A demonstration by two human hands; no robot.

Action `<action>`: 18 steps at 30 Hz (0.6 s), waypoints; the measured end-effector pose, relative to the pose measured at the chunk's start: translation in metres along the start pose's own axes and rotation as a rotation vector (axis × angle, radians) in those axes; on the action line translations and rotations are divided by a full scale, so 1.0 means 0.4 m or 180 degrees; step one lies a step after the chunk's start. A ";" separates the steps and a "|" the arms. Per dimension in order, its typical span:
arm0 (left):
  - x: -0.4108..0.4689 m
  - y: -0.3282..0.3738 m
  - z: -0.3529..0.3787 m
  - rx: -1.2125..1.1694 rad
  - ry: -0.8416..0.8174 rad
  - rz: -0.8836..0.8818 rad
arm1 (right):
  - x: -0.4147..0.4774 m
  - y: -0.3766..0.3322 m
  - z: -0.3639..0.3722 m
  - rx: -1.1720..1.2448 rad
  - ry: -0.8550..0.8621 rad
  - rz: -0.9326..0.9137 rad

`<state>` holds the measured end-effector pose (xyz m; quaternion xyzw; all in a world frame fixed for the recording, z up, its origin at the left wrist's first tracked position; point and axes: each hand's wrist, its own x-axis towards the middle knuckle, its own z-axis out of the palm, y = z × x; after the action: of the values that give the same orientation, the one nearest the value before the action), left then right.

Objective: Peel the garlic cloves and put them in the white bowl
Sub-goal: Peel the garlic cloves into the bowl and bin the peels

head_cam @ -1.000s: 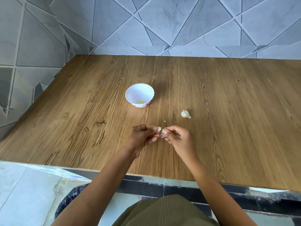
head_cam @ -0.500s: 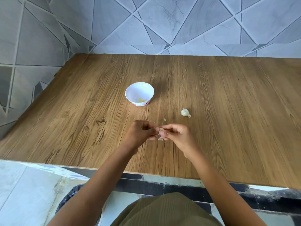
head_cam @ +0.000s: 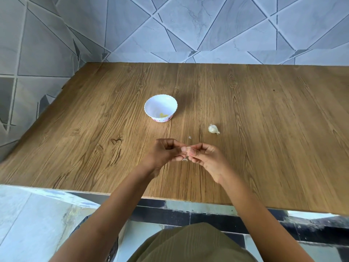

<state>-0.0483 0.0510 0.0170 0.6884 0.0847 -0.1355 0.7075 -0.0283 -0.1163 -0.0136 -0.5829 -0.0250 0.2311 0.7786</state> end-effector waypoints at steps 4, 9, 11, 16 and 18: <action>0.003 0.009 -0.008 -0.0265 -0.0046 -0.0227 | 0.000 -0.007 0.002 0.0099 -0.0037 0.0077; 0.007 0.014 -0.004 -0.0278 0.0028 -0.0279 | -0.006 -0.004 0.002 -0.0170 0.0044 -0.0297; 0.005 0.009 0.009 -0.0162 0.0272 -0.0171 | -0.008 0.009 0.011 -0.0724 0.0340 -0.0829; 0.002 -0.011 0.061 0.1102 0.1387 0.0744 | -0.007 0.035 0.048 -0.2381 0.1434 -0.2193; -0.006 -0.014 0.073 0.1366 0.1592 0.1041 | -0.009 0.037 0.051 -0.2434 0.1512 -0.2204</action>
<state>-0.0543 0.0221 0.0135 0.8374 0.1135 0.1372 0.5168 -0.0426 -0.0960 -0.0198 -0.8171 -0.1208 -0.2006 0.5268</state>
